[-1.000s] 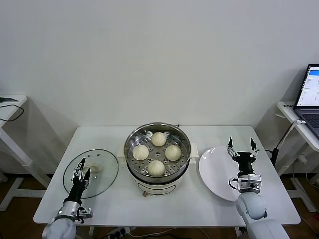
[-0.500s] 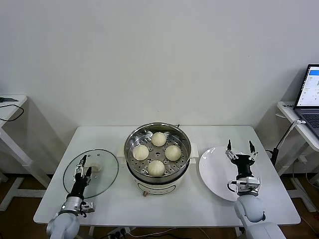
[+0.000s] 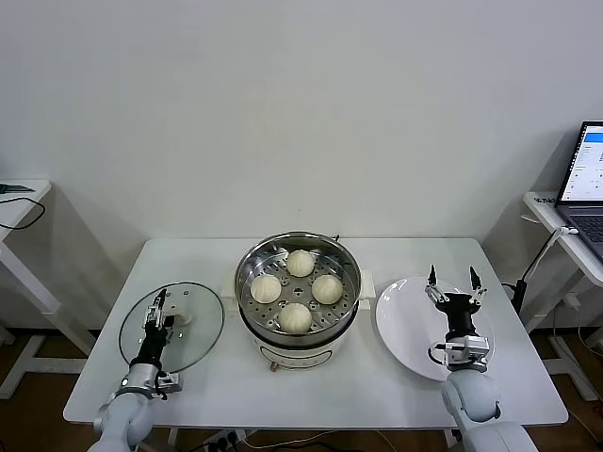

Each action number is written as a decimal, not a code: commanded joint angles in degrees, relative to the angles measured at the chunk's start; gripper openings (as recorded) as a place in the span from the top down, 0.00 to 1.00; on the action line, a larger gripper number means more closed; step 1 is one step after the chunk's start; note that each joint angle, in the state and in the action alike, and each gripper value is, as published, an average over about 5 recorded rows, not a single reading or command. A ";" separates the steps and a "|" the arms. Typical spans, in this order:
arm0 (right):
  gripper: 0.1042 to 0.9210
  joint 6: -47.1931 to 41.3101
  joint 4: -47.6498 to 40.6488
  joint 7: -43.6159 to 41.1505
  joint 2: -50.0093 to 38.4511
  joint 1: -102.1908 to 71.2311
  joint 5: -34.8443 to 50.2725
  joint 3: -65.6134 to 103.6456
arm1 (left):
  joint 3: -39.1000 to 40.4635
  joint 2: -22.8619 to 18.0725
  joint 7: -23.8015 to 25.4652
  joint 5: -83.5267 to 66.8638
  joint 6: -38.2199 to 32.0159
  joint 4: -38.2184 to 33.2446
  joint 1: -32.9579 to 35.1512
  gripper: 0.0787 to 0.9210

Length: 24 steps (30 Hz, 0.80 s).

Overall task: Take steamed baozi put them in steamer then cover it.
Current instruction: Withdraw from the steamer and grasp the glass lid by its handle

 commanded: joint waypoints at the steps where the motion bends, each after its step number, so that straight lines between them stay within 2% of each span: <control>1: 0.12 0.01 0.20 0.06 0.07 0.03 -0.11 -0.04 | 0.16 -0.04 0.70 -0.01 0.35 2.07 -0.98 0.28; 11: 0.12 0.03 0.13 -0.04 0.15 0.11 -0.20 -0.23 | 0.19 -0.23 1.54 -0.09 0.48 2.95 -1.15 0.63; 17: 0.12 0.13 0.04 -0.19 0.28 -0.04 -0.28 -0.35 | -0.28 -0.28 1.39 -0.72 0.11 1.05 -0.57 0.82; 20: 0.12 0.23 0.10 -0.29 0.37 -0.22 -0.32 -0.43 | -1.55 0.06 1.18 -1.18 -0.10 -2.52 0.38 0.86; 24: 0.12 0.40 0.16 -0.47 0.48 -0.42 -0.31 -0.32 | -4.09 1.30 1.13 -1.52 -0.31 -8.92 2.07 0.87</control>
